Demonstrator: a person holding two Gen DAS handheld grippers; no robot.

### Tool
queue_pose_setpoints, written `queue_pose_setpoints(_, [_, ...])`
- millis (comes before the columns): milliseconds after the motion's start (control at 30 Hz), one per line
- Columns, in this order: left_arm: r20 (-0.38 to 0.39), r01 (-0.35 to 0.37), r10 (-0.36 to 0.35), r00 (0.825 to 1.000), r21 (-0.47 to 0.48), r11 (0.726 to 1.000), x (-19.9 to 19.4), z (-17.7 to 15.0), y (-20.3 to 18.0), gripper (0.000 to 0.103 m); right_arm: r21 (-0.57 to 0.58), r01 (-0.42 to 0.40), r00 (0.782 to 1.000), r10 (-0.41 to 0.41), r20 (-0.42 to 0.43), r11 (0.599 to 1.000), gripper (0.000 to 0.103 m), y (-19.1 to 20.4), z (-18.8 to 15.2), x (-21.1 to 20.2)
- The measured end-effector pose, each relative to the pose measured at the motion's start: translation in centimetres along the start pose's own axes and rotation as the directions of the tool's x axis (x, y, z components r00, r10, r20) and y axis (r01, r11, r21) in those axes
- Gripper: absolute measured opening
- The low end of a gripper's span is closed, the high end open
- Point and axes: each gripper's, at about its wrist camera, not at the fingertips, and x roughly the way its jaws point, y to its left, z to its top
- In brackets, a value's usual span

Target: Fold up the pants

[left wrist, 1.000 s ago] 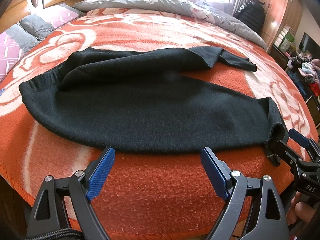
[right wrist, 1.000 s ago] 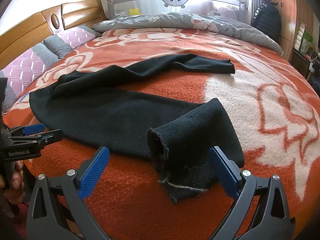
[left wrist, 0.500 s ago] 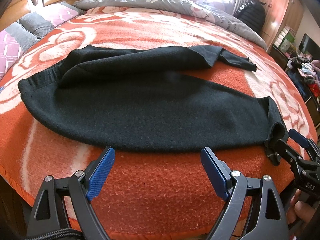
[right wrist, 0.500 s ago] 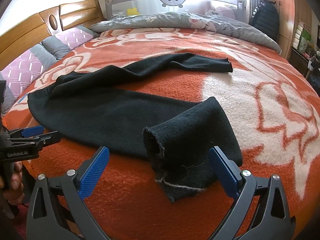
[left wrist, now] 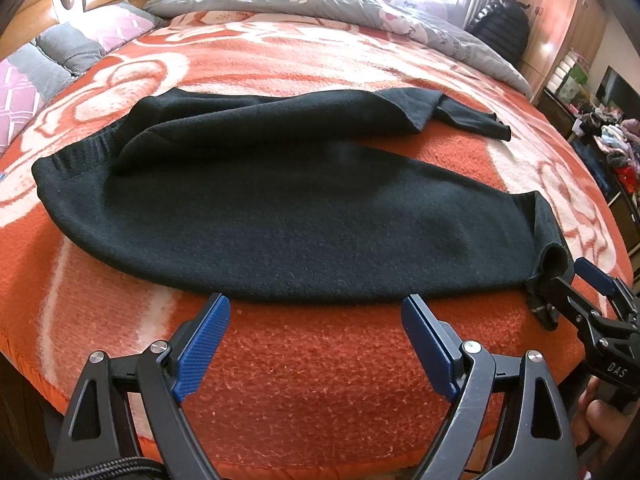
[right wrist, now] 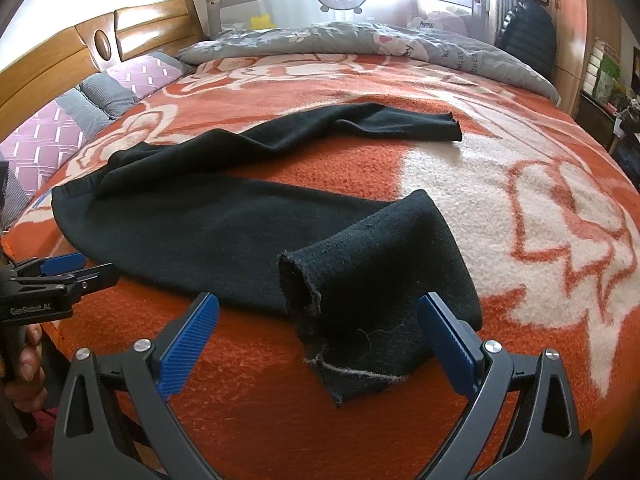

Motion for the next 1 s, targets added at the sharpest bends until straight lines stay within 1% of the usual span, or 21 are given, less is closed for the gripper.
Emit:
queue_pose_setpoints(367, [-0.020,0.017,-0.016,1.000,0.017,1.000,0.6,-0.1,-0.7,0.088,-0.001,0.012,1.000,-0.012,-0.011,1.000,0.100,0.0,-0.1,0.6])
queue_pose_setpoints(533, [-0.046,0.040,-0.039,0.998,0.015,0.999,1.2,-0.1,-1.2,0.088,-0.010,0.023,1.000,-0.023,-0.014,1.000,0.100,0.1,-0.1,1.0])
queue_pose_setpoints(800, [-0.059,0.048,-0.046,0.997,0.033,0.998,1.8,0.6,-2.2,0.088,-0.012,0.032,0.999,-0.032,-0.019,0.999,0.100,0.0,0.0,1.5])
queue_pose_setpoints(867, [-0.077,0.058,-0.057,0.995,0.018,0.998,2.2,0.6,-2.1,0.088,-0.016,0.037,0.999,-0.037,-0.019,0.999,0.100,0.0,0.0,1.5])
queue_pose_setpoints(933, [-0.101,0.071,-0.072,0.992,-0.017,0.997,2.7,0.5,-1.6,0.088,-0.020,0.044,0.999,-0.045,-0.022,0.999,0.099,-0.1,0.0,1.7])
queue_pose_setpoints(1000, [-0.110,0.081,-0.087,0.990,-0.051,0.995,2.9,0.6,-1.1,0.088,-0.019,0.046,0.999,-0.047,-0.028,0.999,0.099,-0.2,-0.1,1.9])
